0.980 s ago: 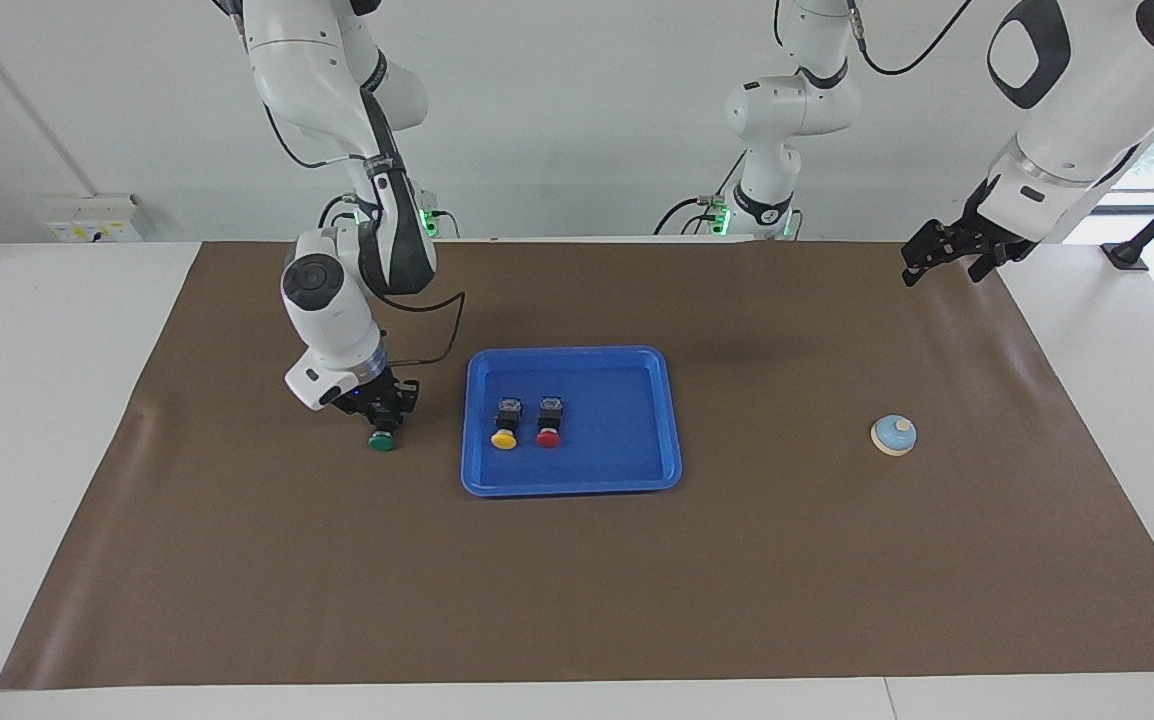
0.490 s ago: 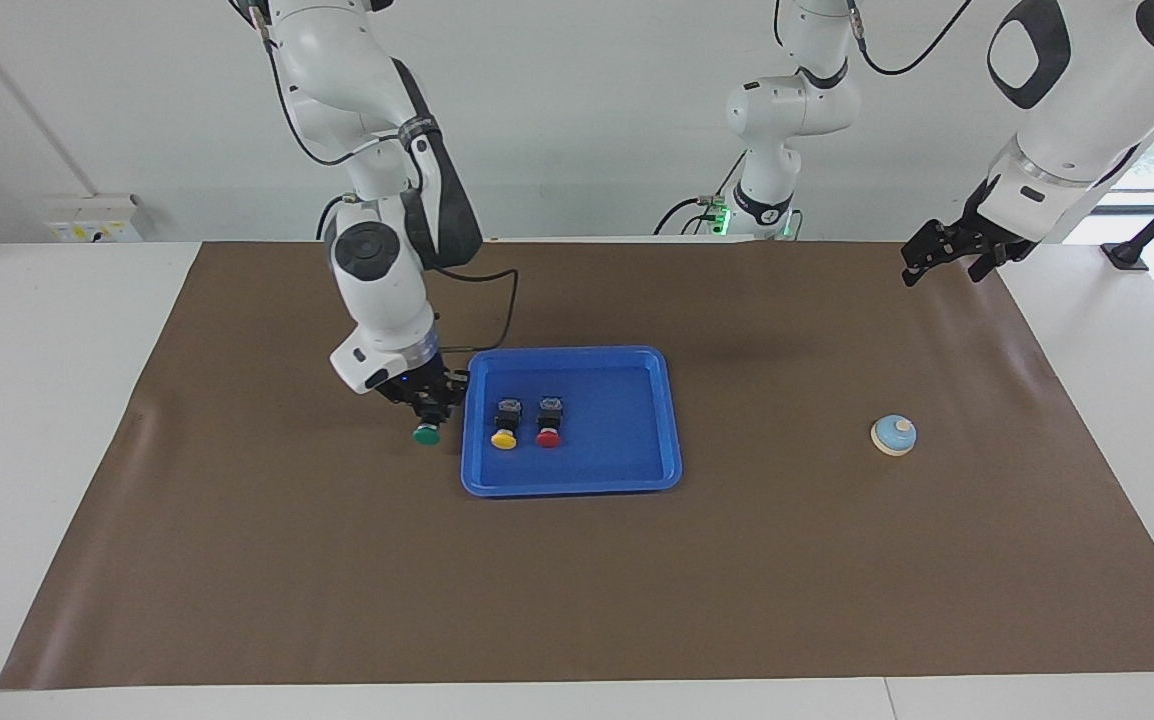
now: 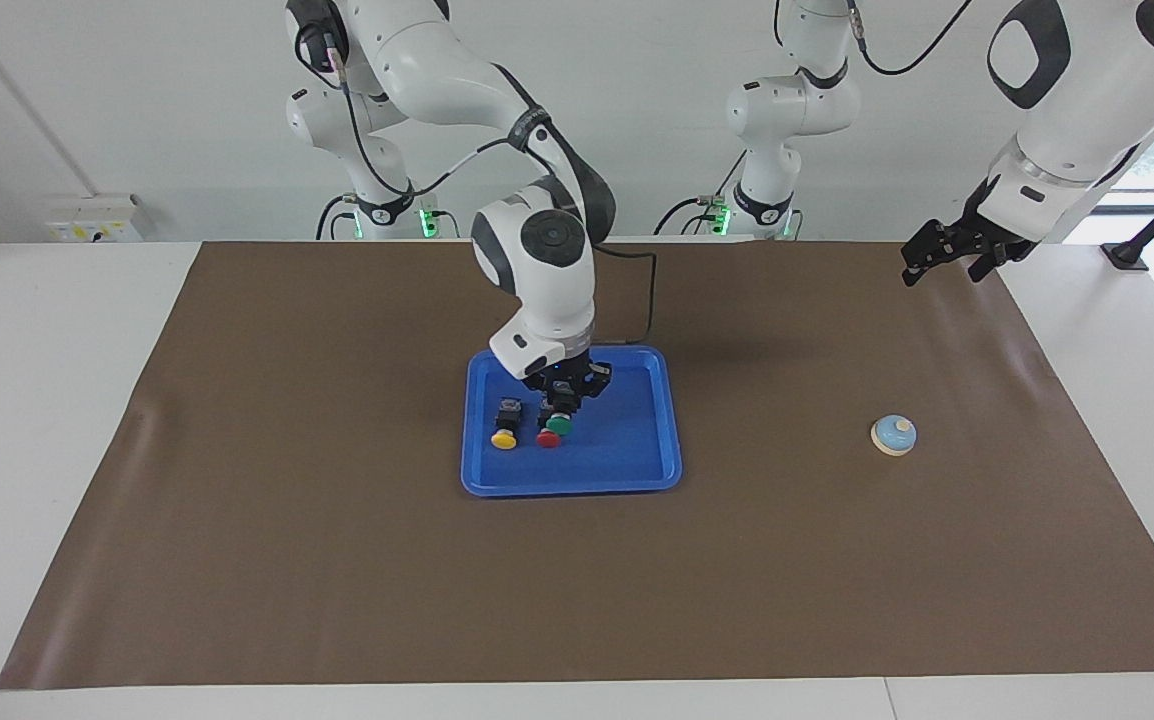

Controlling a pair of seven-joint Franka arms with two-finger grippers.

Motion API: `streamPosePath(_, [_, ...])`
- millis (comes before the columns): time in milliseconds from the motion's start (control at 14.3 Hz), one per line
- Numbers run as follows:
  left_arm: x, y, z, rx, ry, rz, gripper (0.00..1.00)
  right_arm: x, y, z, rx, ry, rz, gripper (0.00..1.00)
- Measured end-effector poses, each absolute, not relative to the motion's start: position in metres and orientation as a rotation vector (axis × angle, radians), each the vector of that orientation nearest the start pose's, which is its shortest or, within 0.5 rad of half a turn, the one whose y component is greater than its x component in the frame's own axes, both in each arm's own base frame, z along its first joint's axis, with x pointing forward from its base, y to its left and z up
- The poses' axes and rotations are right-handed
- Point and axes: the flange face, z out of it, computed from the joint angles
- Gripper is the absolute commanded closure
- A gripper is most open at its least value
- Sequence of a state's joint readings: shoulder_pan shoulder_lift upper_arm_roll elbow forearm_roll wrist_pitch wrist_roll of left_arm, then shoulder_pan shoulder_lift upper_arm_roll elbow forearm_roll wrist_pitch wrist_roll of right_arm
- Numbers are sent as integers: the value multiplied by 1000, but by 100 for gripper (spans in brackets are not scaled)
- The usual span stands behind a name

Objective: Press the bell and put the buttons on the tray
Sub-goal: 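Carry the green button into the tray beside the red one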

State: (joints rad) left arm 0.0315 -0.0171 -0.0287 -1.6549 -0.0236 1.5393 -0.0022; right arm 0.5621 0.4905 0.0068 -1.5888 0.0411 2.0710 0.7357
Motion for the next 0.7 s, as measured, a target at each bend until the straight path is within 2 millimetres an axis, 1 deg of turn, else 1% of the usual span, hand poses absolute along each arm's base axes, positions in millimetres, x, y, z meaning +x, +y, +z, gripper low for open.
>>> streamPosePath(70, [543,-1,592,-3161,-9,156,0,576,372,339,-3104,291,51,100])
streamPosePath(210, [543,-1,592,-3161,-8,156,0,576,374,328,-3107,290,56,100])
streamPosePath(490, [543,-1,592,-3161,-8,156,0,561,396,322,-3111,301,65,100])
streamPosePath(630, [543,-1,592,-3161,-8,156,0,559,400,321,-3110,297,61,100])
streamPosePath(700, [543,-1,592,-3161,-8,156,0,559,400,319,-3104,300,51,88])
